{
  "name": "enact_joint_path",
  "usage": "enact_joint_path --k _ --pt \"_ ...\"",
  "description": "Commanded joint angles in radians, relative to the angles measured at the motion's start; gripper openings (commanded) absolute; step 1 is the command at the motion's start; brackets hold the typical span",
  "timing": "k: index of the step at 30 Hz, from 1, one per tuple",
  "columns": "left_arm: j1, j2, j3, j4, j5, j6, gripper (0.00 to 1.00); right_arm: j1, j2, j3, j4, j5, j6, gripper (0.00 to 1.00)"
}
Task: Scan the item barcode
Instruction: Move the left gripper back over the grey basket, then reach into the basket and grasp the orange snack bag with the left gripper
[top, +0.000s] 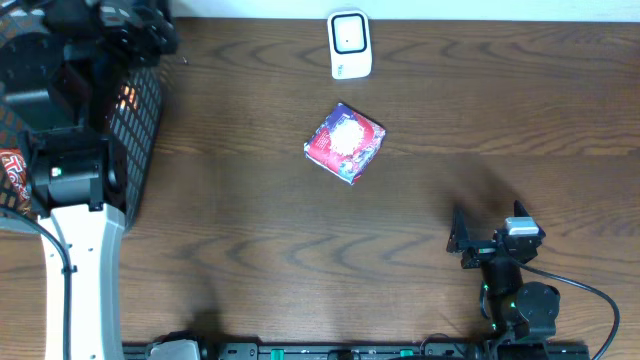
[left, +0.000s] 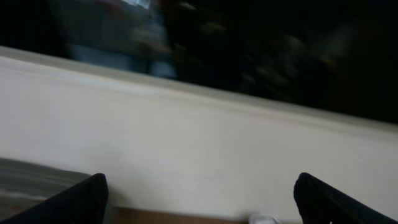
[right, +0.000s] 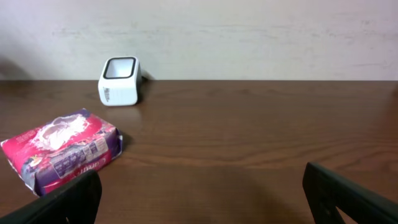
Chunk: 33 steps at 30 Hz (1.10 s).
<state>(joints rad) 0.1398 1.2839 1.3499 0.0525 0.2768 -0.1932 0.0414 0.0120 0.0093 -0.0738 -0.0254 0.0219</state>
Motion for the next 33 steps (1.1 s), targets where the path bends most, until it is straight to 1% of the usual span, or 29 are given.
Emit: enact_joint_path --k 1,3,4,6,8,15,18,24,29,33 --pt "0.002 -0.012 0.009 0.001 -0.434 0.007 0.95 0.000 -0.005 -0.003 -0.002 0.008 0.015 0.99" --pt "0.006 -0.006 0.009 -0.011 -0.595 0.043 0.95 0.000 -0.005 -0.003 -0.002 0.008 0.015 0.99" --pt "0.013 -0.003 0.009 -0.019 -0.653 0.063 0.95 0.000 -0.005 -0.003 -0.002 0.008 0.014 0.99" --pt "0.035 0.005 0.009 -0.047 -0.709 0.089 0.95 0.000 -0.005 -0.003 -0.002 0.008 0.014 0.99" --pt "0.071 0.017 0.009 -0.077 -0.713 0.104 0.96 0.000 -0.005 -0.003 -0.002 0.008 0.015 0.99" --pt "0.227 0.104 0.009 -0.156 -0.712 0.103 0.95 0.000 -0.005 -0.003 -0.002 0.008 0.015 0.99" --pt "0.282 0.155 0.009 -0.223 -0.712 0.103 0.95 0.000 -0.005 -0.003 -0.002 0.008 0.014 0.99" --pt "0.344 0.265 0.009 -0.303 -0.713 0.105 0.95 0.000 -0.005 -0.003 -0.002 0.008 0.015 0.99" --pt "0.389 0.373 0.009 -0.338 -0.712 0.107 0.95 0.000 -0.005 -0.003 -0.002 0.008 0.015 0.99" --pt "0.418 0.443 0.009 -0.367 -0.712 0.107 0.91 0.000 -0.005 -0.003 -0.002 0.008 0.014 0.99"
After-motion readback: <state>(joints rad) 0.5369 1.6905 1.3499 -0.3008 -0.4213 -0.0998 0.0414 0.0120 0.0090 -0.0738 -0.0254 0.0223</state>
